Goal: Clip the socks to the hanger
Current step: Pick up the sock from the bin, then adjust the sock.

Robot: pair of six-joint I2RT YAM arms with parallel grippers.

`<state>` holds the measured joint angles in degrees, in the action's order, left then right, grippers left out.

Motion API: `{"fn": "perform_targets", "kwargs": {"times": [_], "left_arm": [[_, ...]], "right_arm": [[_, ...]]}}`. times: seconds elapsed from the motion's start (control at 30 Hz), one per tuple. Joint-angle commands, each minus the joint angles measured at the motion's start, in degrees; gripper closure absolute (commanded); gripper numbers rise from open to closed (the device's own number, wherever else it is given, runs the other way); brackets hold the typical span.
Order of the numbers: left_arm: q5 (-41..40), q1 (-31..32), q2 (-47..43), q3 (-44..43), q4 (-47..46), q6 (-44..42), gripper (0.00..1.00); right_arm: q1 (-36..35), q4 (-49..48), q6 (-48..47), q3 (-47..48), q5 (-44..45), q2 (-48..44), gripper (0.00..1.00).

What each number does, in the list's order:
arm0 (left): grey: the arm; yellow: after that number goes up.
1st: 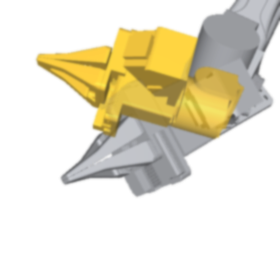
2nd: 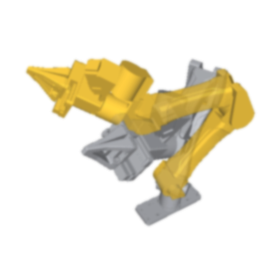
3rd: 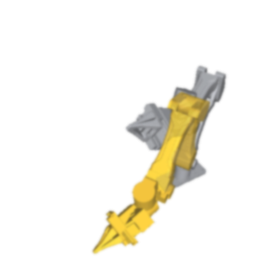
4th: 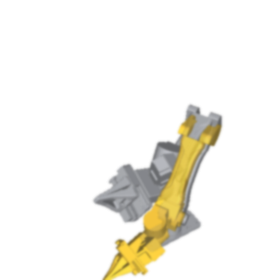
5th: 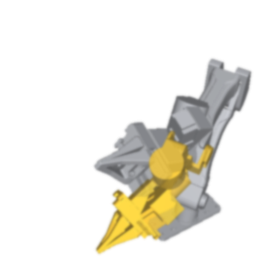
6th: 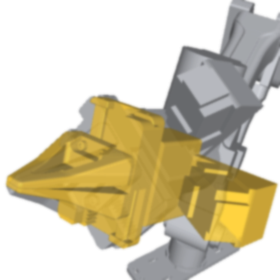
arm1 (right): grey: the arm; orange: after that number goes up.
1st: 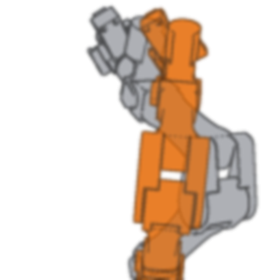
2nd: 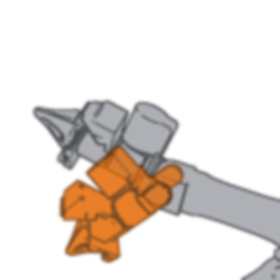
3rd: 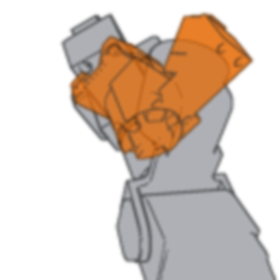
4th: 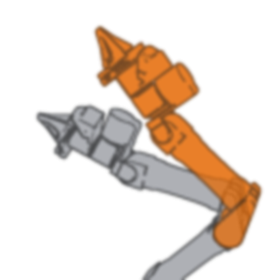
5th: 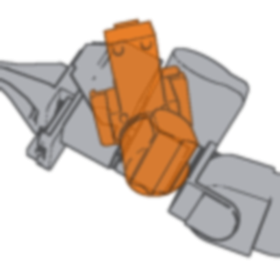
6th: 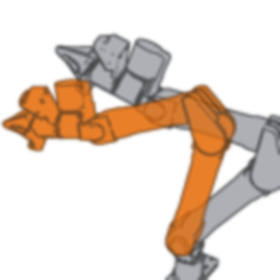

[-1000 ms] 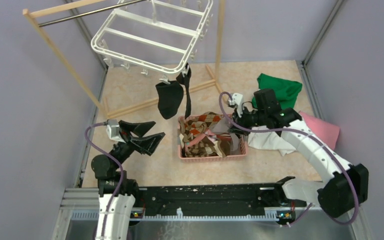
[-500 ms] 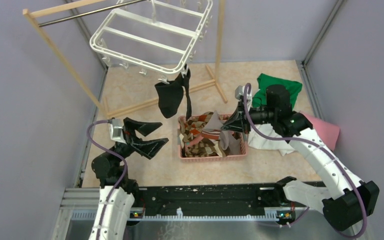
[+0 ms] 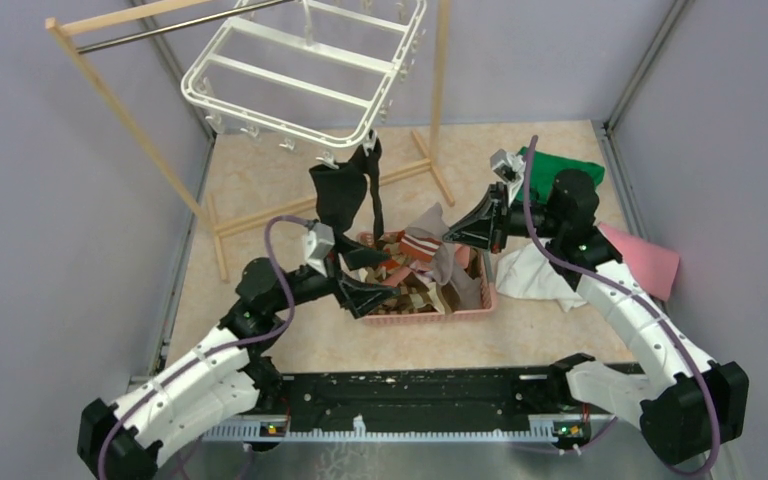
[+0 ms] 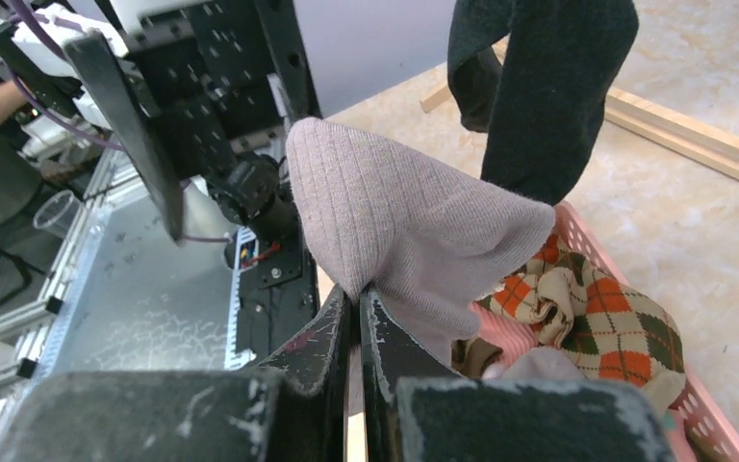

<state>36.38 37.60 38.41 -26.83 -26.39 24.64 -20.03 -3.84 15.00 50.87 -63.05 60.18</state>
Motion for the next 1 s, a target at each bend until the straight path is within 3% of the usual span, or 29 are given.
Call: {"fn": "perform_targets", "kwargs": {"times": [0.0, 0.27, 0.5, 0.7, 0.83, 0.9, 0.97], "left_arm": [[-9.94, 3.18, 7.43, -1.75, -1.66, -9.35, 0.14], [-11.25, 3.32, 16.78, -4.2, -9.52, -8.47, 0.16], [-10.29, 3.27, 19.65, -0.08, -26.77, 2.12, 0.19], [-9.27, 3.29, 21.85, 0.03, -32.84, 5.95, 0.28], [-8.8, 3.26, 22.85, -0.67, -32.19, 5.82, 0.41], [-8.5, 3.27, 23.08, -0.75, -32.14, 5.77, 0.55], [-7.84, 3.26, 23.23, -0.92, -31.96, 5.64, 0.76]], "right_arm": [[1.53, -10.53, 8.52, -1.41, -1.92, -1.09, 1.0], [1.7, -11.95, 8.18, -2.74, -2.29, -1.73, 1.0], [1.73, -12.44, 7.8, -3.47, -2.73, -2.08, 1.0], [1.75, -13.43, 8.29, -3.85, -2.81, -2.02, 1.0], [1.73, -14.34, 8.89, -3.85, -2.93, -1.92, 1.0], [1.7, -14.4, 8.95, -3.85, -2.89, -1.92, 1.0], [1.74, -14.28, 8.83, -3.85, -2.92, -1.96, 1.0]]}}
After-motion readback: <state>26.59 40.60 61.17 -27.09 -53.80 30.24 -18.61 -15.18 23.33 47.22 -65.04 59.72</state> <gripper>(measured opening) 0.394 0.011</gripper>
